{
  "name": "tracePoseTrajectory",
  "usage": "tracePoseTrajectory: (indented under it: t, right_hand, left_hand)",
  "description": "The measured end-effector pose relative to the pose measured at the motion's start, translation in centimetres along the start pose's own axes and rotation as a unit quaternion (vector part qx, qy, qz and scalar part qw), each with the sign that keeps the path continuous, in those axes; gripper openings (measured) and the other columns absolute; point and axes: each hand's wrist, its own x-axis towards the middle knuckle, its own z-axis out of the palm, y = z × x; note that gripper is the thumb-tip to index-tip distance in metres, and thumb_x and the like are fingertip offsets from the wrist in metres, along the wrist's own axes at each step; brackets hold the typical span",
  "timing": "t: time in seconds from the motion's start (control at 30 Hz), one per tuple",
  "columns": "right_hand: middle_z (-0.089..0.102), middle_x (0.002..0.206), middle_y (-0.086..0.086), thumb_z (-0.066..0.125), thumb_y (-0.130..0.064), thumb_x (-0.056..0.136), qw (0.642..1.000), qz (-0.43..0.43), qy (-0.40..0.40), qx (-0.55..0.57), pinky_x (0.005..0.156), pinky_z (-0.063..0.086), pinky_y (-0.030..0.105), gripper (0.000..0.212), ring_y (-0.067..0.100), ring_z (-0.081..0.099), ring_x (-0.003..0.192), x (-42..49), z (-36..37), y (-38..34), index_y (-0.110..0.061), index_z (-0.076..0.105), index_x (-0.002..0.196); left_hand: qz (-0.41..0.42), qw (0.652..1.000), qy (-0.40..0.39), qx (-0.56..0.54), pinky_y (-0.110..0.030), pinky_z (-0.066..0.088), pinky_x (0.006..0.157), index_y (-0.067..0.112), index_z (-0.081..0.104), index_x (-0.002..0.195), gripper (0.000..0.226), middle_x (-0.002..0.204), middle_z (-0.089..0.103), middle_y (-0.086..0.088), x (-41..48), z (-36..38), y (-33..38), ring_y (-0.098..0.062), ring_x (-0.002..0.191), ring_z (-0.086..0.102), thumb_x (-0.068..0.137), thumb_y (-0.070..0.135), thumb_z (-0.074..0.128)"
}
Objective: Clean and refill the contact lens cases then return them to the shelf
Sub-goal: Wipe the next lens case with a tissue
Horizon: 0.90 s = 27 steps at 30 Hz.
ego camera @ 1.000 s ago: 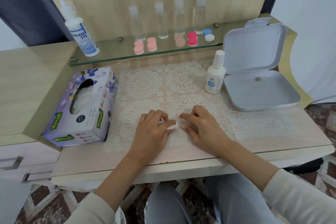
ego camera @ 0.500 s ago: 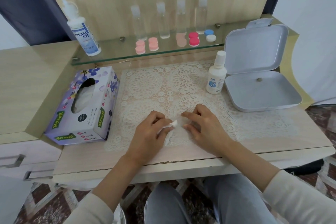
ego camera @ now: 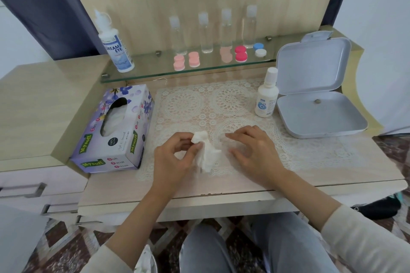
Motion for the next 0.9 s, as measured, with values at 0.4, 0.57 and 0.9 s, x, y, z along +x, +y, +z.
tracePoseTrajectory:
  t: [0.4,0.57,0.9]
  right_hand:
    - [0.065,0.074,0.005,0.073,-0.004,0.074,0.907,0.165,-0.059,0.382,0.070,0.051,0.028,0.013,0.017,0.061,0.071,0.4,-3.2,-3.5,-0.012,0.064,0.069]
    - [0.053,0.065,0.007,0.067,0.001,0.077,0.920,0.201,-0.037,0.333,0.060,0.040,0.029,0.023,0.019,0.050,0.064,0.5,-4.1,-2.3,-0.011,0.052,0.065]
    - [0.067,0.074,0.013,0.065,-0.006,0.080,0.942,0.232,-0.077,0.230,0.063,0.046,0.029,0.016,0.021,0.061,0.068,0.1,-6.2,0.4,-0.014,0.056,0.071]
  left_hand:
    - [-0.082,0.983,-0.062,-0.151,-0.020,0.051,0.070,0.010,0.068,0.089,0.016,0.093,0.067,-0.011,-1.0,2.1,2.3,-0.014,0.084,0.065,0.079,-0.002,0.064]
    - [-0.060,0.992,-0.057,-0.098,-0.015,0.049,0.071,0.024,0.063,0.096,0.027,0.089,0.067,0.004,-0.6,2.0,1.5,-0.004,0.079,0.061,0.077,0.006,0.069]
    - [0.037,0.978,-0.129,0.162,-0.024,0.032,0.091,0.024,0.064,0.106,0.048,0.103,0.053,0.021,1.1,1.9,-1.8,-0.005,0.099,0.045,0.069,0.055,0.059]
